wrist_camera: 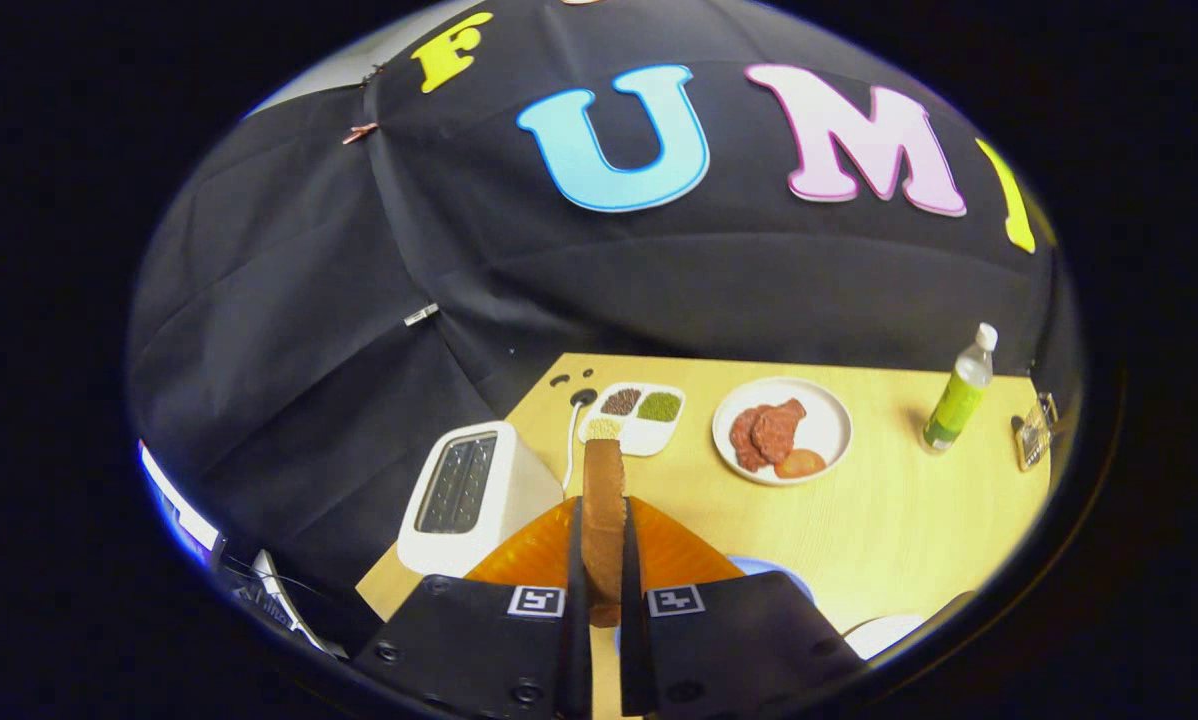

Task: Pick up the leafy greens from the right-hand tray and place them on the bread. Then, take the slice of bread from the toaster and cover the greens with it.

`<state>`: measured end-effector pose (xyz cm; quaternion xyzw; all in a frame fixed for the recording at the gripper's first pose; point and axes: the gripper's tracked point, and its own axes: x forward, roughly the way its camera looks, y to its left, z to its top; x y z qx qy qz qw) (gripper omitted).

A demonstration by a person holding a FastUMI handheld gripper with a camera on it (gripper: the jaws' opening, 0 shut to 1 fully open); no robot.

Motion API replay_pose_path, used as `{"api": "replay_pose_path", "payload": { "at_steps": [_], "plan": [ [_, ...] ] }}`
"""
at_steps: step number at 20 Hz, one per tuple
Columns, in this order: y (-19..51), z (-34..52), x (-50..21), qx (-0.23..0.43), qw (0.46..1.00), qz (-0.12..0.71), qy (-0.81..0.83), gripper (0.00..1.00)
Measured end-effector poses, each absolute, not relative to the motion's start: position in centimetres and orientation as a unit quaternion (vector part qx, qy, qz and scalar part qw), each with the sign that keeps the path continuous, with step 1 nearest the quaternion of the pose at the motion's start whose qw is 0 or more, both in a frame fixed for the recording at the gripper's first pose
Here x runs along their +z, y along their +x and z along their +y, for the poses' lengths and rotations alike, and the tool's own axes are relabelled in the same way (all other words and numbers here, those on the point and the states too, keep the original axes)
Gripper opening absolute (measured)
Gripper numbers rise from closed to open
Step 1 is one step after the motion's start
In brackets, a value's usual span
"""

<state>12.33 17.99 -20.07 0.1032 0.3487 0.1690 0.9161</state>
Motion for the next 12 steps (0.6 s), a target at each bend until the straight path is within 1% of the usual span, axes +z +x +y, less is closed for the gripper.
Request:
{"api": "replay_pose_path", "payload": {
  "at_steps": [4,12],
  "plan": [
    [10.1,16.0,-23.8,0.168,0.898,0.381,0.138,0.15],
    [8.6,13.4,-30.4,0.145,0.876,0.418,0.191,0.15]
  ]
}}
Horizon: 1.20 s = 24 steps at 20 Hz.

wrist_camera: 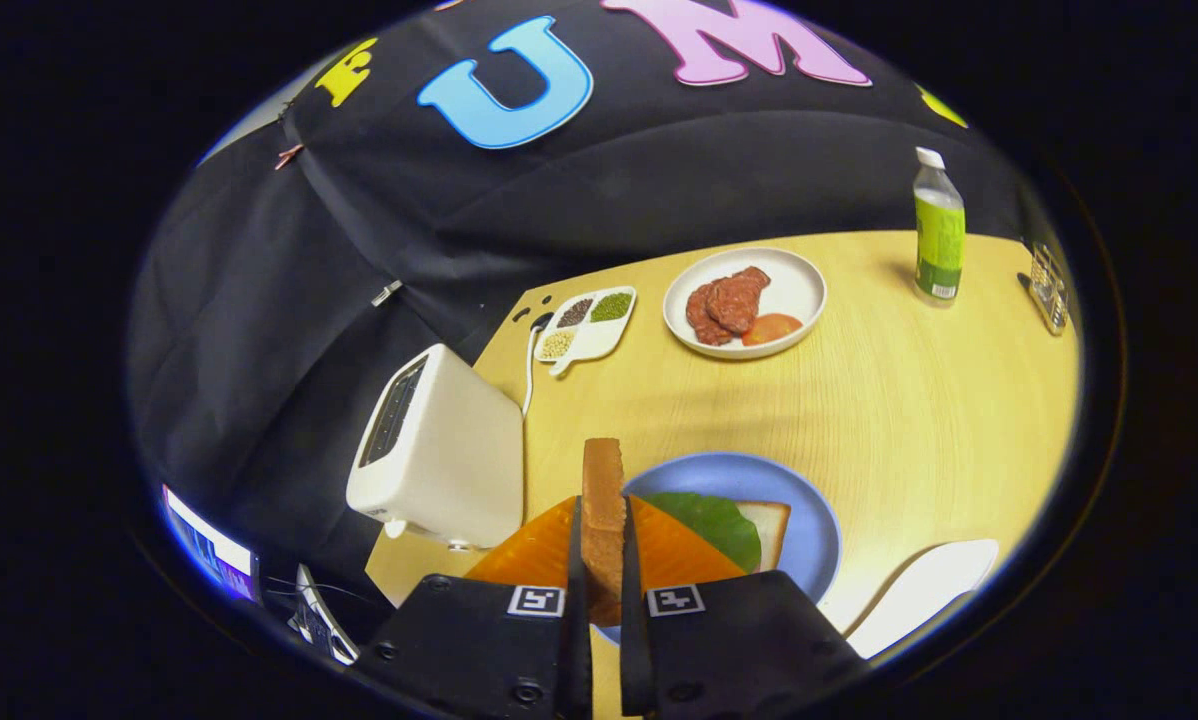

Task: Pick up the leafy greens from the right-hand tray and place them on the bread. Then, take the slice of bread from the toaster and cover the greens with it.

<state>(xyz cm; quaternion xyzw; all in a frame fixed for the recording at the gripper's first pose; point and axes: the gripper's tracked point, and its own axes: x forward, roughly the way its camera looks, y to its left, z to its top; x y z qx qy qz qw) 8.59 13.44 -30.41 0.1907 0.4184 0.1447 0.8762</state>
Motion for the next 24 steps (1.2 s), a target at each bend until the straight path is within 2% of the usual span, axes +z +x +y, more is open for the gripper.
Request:
{"api": "replay_pose_path", "payload": {
  "at_steps": [7,10,14,16,18,21,24],
  "plan": [
    [8.3,11.8,-33.4,0.114,0.872,0.439,0.184,0.16],
    [7.9,10.3,-33.8,0.088,0.877,0.440,0.173,0.21],
    [6.9,8.1,-34.8,0.054,0.877,0.452,0.152,0.44],
    [6.8,6.7,-35.0,0.038,0.883,0.449,0.128,0.61],
    [6.6,6.3,-34.4,0.033,0.885,0.445,0.129,0.66],
    [6.5,5.5,-32.8,0.026,0.891,0.433,0.135,0.97],
    [6.4,4.4,-30.1,0.018,0.903,0.411,0.122,0.99]
  ]
}}
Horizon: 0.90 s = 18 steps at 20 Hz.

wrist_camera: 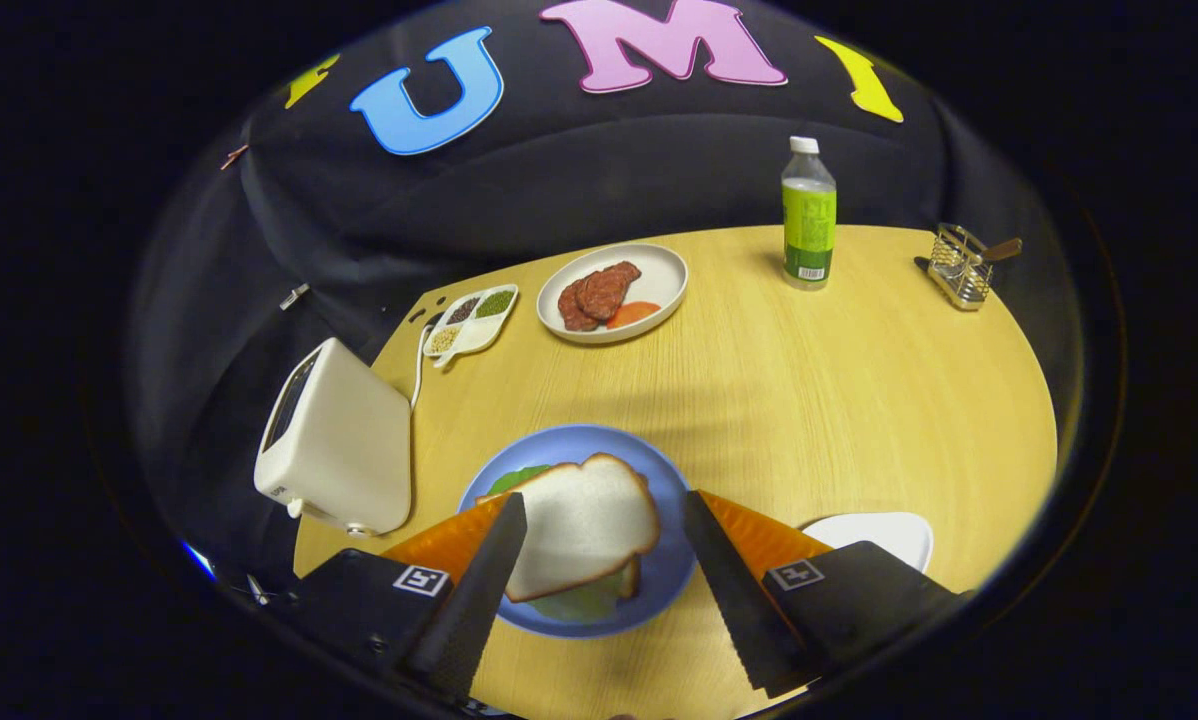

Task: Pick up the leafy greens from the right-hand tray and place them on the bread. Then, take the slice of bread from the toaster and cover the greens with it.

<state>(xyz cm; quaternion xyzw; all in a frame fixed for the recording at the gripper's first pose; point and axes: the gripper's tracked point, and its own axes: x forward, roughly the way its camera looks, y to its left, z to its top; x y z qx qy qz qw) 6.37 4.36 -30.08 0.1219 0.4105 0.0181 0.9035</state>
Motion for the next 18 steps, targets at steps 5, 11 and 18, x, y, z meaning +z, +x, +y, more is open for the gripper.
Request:
{"api": "replay_pose_path", "payload": {
  "at_steps": [5,11,18],
  "plan": [
    [6.8,1.3,-23.0,0.001,0.937,0.339,0.081,0.99],
    [6.2,-4.4,-11.7,-0.035,0.976,0.213,0.033,0.99],
    [0.7,-13.3,-2.4,-0.093,0.988,0.115,0.040,0.99]
  ]
}}
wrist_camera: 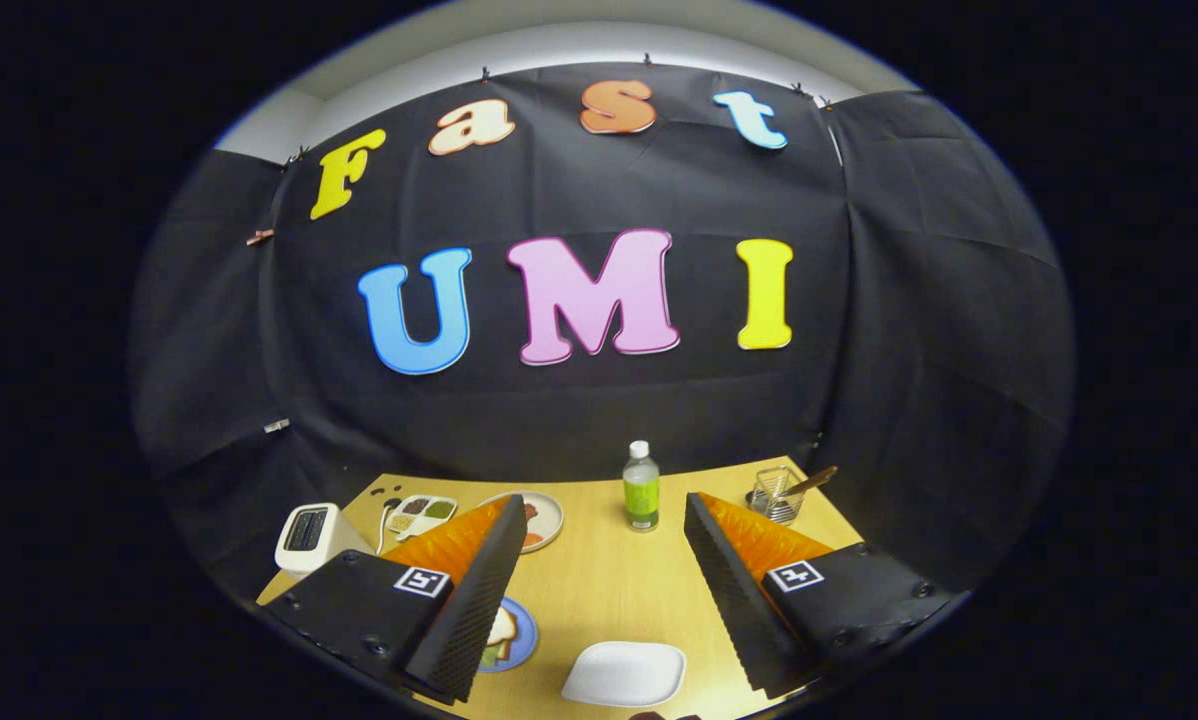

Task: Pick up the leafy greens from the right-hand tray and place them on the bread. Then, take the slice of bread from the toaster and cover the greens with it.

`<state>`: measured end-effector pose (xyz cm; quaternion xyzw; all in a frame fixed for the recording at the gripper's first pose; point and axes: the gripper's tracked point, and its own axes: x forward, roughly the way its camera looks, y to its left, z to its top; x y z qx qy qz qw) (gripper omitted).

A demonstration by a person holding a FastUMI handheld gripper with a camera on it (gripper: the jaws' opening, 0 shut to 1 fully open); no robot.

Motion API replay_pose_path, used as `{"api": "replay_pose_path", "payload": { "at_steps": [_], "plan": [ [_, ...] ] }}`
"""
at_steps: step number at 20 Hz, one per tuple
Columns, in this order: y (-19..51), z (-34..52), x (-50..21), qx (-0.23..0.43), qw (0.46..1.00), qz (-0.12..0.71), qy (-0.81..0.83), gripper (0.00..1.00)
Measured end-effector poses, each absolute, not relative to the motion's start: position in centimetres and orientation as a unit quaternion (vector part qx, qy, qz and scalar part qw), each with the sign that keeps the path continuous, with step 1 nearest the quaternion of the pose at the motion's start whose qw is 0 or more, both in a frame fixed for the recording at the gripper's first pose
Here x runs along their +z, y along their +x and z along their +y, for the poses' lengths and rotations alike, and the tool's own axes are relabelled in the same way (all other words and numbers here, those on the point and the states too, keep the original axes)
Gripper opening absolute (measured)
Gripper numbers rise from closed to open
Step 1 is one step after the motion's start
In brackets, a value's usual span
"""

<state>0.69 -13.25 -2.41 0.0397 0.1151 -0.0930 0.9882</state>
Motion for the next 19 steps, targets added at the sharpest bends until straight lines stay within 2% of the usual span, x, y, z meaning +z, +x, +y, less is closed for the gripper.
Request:
{"api": "replay_pose_path", "payload": {
  "at_steps": [8,19],
  "plan": [
    [-3.9,-20.0,-2.4,-0.116,0.984,0.118,0.067,0.99],
    [-2.7,-20.5,-4.7,-0.065,0.990,0.113,0.052,0.99]
  ]
}}
